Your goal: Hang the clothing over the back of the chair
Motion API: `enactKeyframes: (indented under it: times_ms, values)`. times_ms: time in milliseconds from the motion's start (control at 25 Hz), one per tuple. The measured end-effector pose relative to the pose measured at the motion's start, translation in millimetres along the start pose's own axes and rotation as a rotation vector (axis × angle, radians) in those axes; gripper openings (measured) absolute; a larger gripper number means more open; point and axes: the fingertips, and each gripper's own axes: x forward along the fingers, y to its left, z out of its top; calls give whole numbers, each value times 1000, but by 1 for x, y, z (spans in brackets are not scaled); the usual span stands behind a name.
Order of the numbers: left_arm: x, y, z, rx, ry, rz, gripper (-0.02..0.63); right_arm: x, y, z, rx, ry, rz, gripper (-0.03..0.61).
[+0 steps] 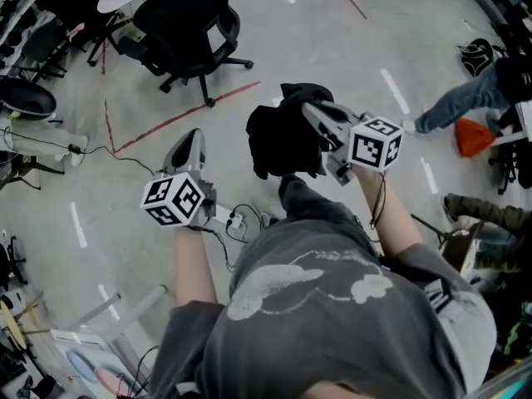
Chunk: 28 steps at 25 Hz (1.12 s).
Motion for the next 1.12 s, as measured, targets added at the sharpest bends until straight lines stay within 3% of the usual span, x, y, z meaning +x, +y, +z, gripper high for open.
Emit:
enactKeyframes:
  times_ms: [320,840,1120]
  values:
    - [59,36,25,-11,10,62,3,68,-68,43,38,-13,9,-2]
    - [216,80,119,24,-38,207,3,181,-208,169,49,2,110,-2]
    - [265,88,147,34,-63,248,3,221,-252,209,33,9,131,-2]
